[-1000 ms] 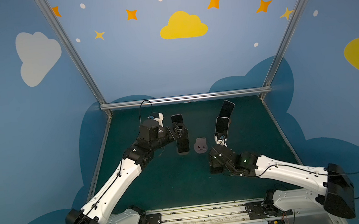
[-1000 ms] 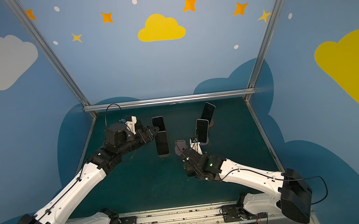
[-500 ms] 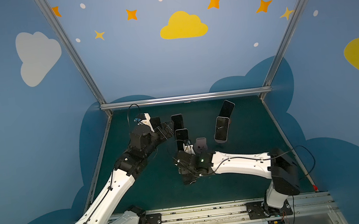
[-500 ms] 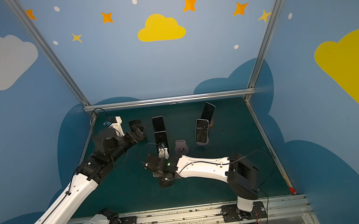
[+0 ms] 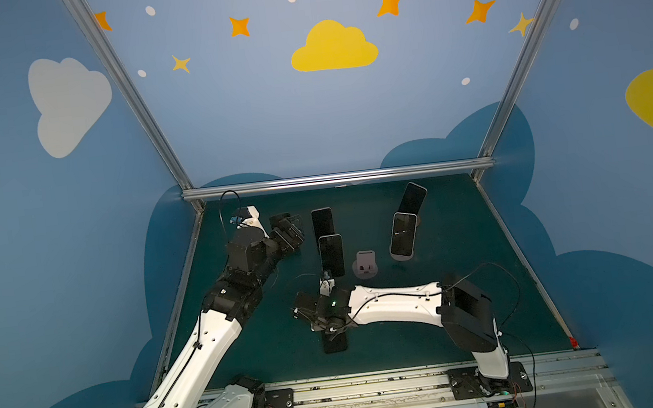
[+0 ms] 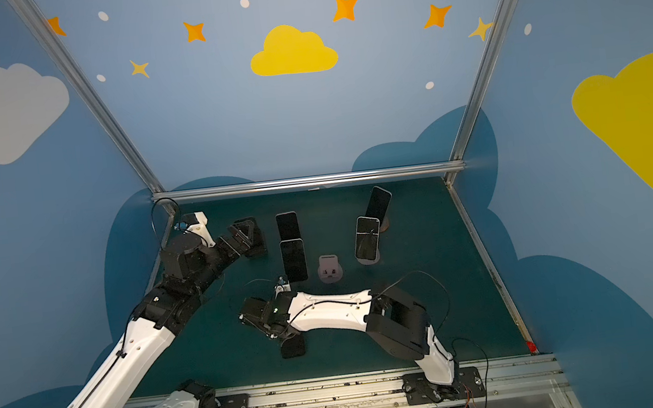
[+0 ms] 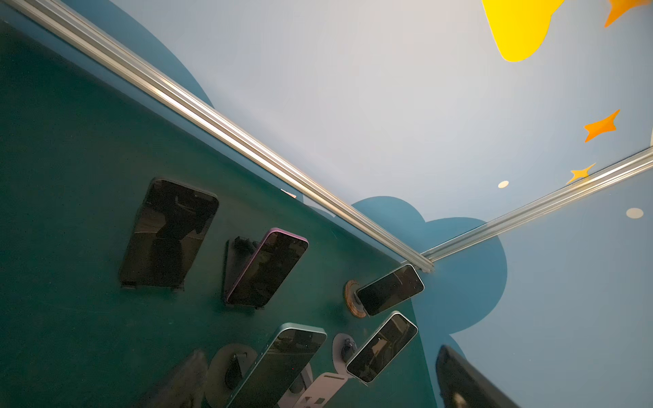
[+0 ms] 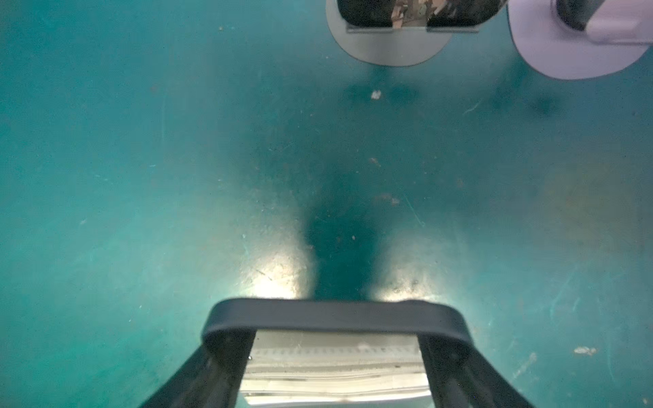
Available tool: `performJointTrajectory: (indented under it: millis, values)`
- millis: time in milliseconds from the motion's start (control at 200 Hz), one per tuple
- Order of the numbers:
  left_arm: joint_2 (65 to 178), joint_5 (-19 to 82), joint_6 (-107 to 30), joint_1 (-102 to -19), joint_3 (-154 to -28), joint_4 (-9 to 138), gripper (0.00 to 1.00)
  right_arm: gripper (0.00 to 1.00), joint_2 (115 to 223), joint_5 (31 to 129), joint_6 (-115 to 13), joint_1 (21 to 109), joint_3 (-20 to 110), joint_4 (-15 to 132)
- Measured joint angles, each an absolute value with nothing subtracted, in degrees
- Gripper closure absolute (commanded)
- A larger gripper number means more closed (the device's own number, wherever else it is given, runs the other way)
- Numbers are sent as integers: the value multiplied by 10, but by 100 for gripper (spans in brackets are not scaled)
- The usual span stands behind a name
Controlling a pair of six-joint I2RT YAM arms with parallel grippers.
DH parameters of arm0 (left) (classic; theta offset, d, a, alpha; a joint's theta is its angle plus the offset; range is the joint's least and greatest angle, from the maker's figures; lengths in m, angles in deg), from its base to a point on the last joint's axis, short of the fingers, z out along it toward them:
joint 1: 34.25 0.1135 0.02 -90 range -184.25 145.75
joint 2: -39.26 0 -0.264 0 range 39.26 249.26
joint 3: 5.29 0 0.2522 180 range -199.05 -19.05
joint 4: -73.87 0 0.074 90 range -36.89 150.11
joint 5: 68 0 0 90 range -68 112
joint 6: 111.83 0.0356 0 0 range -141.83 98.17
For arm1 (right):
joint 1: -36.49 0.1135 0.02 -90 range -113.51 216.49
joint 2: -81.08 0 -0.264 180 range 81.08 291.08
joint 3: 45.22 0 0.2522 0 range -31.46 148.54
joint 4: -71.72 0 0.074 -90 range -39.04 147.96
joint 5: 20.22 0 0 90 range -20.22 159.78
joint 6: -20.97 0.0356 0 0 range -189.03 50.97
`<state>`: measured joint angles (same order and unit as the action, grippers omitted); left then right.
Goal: Remove the phone from the phone stand
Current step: 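Carry the held phone toward the robot and lower it with the right gripper, then lay the phone flat on the table near the robot with the right gripper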
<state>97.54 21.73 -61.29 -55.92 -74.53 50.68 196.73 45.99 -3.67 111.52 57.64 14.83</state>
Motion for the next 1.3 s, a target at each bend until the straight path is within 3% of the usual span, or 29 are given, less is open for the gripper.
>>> performJointTrajectory:
  millis: [526, 846, 1302]
  values:
    - [976, 243, -640, -533, -745, 509, 0, 45, 2047, 500, -35, 1109, 644, 117]
    - [986, 259, -647, -523, -745, 509, 0, 45, 2098, 573, -87, 1097, 707, 64]
    - [993, 267, -651, -520, -745, 509, 0, 38, 2123, 633, -123, 1074, 753, 24]
